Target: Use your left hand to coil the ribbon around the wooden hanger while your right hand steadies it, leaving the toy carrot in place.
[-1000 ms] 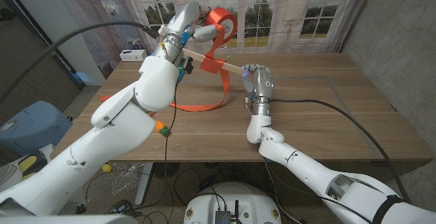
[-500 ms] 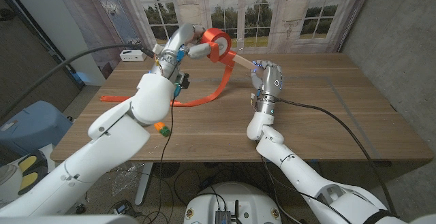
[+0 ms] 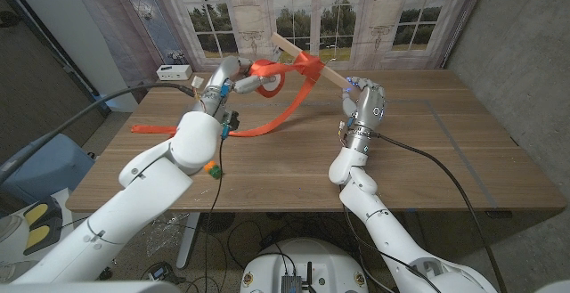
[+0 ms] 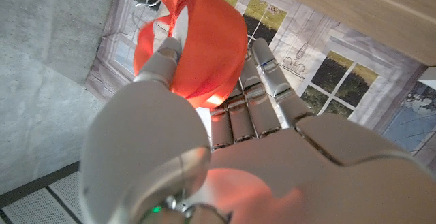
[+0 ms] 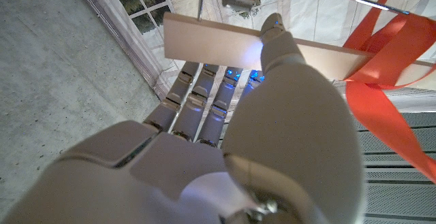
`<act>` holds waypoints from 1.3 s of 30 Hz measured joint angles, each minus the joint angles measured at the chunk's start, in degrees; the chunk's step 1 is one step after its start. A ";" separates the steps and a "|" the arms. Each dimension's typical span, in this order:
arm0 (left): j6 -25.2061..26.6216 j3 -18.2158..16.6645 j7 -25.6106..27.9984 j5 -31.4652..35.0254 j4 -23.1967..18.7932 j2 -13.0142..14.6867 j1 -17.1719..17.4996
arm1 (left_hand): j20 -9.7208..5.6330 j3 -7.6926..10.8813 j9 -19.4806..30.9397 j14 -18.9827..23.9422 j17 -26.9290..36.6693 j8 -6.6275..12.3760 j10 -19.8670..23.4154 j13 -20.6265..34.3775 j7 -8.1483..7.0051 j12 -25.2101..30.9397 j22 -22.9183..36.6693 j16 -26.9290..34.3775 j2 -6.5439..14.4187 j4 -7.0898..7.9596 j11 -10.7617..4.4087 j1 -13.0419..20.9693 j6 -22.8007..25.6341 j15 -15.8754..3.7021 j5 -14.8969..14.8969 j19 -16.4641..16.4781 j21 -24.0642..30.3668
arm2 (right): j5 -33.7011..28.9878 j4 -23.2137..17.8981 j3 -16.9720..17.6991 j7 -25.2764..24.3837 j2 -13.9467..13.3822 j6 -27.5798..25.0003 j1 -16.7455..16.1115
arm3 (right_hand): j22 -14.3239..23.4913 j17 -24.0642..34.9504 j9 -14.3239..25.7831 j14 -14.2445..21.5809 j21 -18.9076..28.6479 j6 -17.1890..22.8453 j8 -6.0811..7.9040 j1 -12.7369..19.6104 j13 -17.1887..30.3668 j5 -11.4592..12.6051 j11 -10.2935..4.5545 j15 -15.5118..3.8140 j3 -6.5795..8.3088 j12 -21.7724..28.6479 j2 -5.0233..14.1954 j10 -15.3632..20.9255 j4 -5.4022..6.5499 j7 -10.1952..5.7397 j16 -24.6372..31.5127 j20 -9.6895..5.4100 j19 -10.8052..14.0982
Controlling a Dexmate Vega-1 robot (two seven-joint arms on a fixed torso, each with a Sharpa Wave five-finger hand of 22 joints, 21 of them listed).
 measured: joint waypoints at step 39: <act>13.64 4.19 12.38 -4.41 9.51 -0.14 -3.95 | 0.11 -0.02 0.00 0.00 0.21 -0.22 0.21 0.49 0.16 -0.65 -0.27 -0.40 0.00 0.02 0.21 0.00 0.17 0.00 0.00 -0.70 1.33 | 12.22 -12.83 -11.72 6.07 -15.78 -13.86 -1.56 | -0.29 -0.01 -0.30 0.17 0.44 0.15 0.00 0.00 -0.10 0.12 0.00 -0.17 0.38 0.01 0.00 0.00 -0.38 -0.14 -0.44 -0.33 -0.32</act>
